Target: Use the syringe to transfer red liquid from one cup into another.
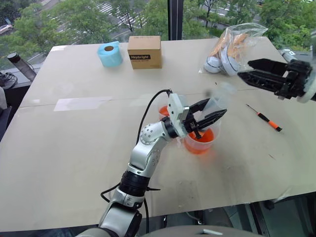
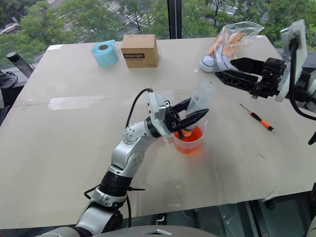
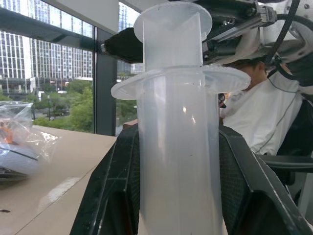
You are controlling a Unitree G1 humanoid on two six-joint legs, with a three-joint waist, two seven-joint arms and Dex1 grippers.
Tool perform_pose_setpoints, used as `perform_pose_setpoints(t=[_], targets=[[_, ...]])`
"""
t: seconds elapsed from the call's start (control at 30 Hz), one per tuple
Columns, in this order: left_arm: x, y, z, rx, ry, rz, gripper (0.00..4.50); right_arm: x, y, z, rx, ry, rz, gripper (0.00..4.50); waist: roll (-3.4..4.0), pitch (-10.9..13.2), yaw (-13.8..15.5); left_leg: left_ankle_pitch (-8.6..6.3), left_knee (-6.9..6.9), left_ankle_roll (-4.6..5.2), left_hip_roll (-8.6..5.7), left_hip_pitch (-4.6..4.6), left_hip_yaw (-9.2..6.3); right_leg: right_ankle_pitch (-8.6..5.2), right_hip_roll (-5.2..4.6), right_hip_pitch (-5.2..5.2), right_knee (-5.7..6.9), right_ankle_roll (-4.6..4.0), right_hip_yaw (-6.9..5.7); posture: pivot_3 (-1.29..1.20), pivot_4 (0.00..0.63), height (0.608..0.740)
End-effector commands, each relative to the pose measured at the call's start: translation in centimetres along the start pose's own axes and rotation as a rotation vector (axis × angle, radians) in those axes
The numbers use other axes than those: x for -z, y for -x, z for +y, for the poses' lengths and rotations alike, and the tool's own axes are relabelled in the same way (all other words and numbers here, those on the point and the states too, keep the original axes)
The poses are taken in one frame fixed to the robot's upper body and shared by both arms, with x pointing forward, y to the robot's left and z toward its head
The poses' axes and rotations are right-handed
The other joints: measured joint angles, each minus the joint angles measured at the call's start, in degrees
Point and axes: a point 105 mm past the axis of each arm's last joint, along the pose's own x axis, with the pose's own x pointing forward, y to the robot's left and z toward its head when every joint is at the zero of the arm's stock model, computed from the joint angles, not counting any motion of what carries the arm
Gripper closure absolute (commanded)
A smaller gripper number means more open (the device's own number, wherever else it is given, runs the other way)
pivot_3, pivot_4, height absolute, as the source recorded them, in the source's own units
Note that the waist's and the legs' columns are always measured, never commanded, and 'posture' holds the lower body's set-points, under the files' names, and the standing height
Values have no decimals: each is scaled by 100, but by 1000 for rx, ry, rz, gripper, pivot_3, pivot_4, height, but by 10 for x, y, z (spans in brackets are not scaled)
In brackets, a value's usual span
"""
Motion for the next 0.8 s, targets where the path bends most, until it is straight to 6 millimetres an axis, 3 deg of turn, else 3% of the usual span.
perform_pose_setpoints(t=[0.03, 0.13, 0.5, 0.63, 0.8], targets=[[-15, -5, 1, -6, -2, -70, 3091, -25, 10, 12, -50, 43, -98, 9, 0, 0, -4, 0, 0, 0, 0, 0, 0, 0, 0, 0, 0, 0, 0, 0, 150, 740], [-31, -8, 1, -3, -23, -109, 3091, -34, 14, 12, -58, 30, -141, 9, 1, 1, -4, -1, 0, 1, 1, -1, 0, 0, 0, -1, 0, 0, 0, 0, 150, 740], [-98, -26, 8, -30, -108, -258, 3091, -37, 10, 9, -59, 35, -171, 9, 0, 1, -1, 5, 4, -8, 0, -10, -2, 0, 1, -2, -1, 1, -2, 0, 150, 740], [-122, -17, 27, -120, -171, -271, 3091, -42, 4, 10, -63, 43, -211, 9, 0, 1, -16, 6, 4, -10, 1, -10, -2, 0, 2, -4, -1, 1, -2, 0, 150, 740], [-123, 4, 49, -201, -245, -205, 3091, -43, -9, 17, -84, 88, -222, 9, 1, 1, -13, 10, 4, -18, 3, -11, -3, 0, 25, -5, 0, 1, -3, 0, 150, 740]])
